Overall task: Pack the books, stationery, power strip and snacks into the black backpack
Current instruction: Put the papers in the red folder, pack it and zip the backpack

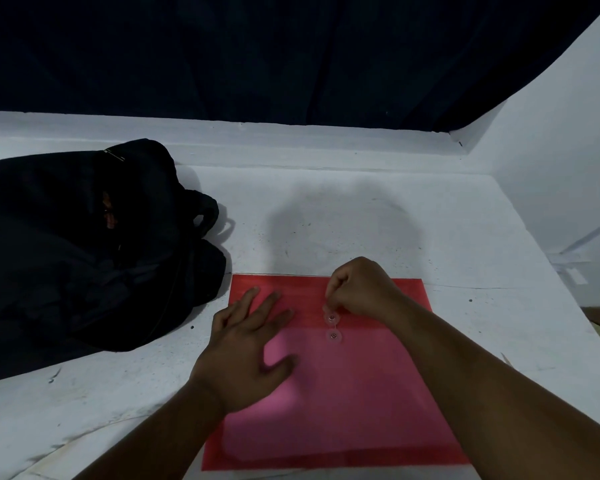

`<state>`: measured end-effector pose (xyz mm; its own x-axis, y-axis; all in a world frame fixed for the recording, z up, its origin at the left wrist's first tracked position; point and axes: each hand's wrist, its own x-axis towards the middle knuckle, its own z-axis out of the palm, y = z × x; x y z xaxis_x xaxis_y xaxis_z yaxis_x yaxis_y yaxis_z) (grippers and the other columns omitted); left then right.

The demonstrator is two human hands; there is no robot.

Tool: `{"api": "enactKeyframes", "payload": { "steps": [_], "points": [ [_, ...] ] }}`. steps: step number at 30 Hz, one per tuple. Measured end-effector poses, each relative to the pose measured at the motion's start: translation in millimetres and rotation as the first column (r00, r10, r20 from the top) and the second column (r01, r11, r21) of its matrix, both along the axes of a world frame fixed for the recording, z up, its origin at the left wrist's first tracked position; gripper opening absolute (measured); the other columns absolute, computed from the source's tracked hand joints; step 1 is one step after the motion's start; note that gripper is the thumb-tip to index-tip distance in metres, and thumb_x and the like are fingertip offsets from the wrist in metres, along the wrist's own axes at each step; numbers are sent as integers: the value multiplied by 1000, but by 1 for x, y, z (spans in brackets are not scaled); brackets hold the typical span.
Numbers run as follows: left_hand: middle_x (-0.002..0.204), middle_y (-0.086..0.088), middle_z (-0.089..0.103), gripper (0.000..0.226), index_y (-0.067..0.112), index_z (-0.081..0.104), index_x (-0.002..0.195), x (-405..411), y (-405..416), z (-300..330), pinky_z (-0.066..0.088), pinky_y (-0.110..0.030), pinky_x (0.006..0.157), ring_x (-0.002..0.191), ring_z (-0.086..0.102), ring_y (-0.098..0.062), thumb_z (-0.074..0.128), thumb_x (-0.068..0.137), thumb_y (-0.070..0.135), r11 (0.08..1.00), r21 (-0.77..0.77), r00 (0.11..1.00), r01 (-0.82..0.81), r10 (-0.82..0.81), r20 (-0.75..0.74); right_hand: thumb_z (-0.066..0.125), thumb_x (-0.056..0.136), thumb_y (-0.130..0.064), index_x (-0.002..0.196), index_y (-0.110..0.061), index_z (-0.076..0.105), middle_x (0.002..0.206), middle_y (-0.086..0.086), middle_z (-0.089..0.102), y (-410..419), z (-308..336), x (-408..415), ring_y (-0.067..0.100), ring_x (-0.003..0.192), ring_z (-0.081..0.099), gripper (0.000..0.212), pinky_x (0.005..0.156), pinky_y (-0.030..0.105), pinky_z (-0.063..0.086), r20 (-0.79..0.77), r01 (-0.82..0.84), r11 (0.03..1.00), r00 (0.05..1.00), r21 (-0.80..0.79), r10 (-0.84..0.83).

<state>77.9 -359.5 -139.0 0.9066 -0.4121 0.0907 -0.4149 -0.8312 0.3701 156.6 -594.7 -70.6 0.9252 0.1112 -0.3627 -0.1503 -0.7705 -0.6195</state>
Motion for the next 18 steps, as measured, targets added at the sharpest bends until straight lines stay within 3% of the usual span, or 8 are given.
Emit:
{"api": "enactKeyframes", "payload": {
  "steps": [7, 14, 18],
  "points": [
    [164, 16, 20, 71, 42, 41, 149, -1, 0, 1, 9, -38, 121, 155, -2, -13, 46, 86, 74, 1000, -15, 1000, -6, 6, -9, 90, 64, -25, 64, -23, 75, 66, -16, 71, -24, -6, -6, -4, 63, 65, 15, 57, 14, 43, 44, 119, 993, 992, -8, -119],
    [164, 18, 16, 72, 46, 38, 149, 0, 0, 3, 6, -36, 121, 155, -3, -12, 42, 84, 77, 1000, -2, 1000, -18, 18, -15, 80, 77, -31, 72, -29, 76, 73, -19, 72, -28, -20, -33, -2, 74, 65, 6, 72, 26, 55, 226, 117, 993, 967, -6, -113],
    [164, 17, 19, 73, 45, 40, 148, -1, -1, 4, 6, -35, 120, 155, -1, -13, 42, 83, 77, 1000, -7, 1000, -24, 24, -11, 72, 85, -27, 80, -31, 75, 80, -26, 71, -32, -31, -58, -7, 78, 65, 7, 74, 24, 54, 347, 113, 993, 931, 16, -112]
  ]
}}
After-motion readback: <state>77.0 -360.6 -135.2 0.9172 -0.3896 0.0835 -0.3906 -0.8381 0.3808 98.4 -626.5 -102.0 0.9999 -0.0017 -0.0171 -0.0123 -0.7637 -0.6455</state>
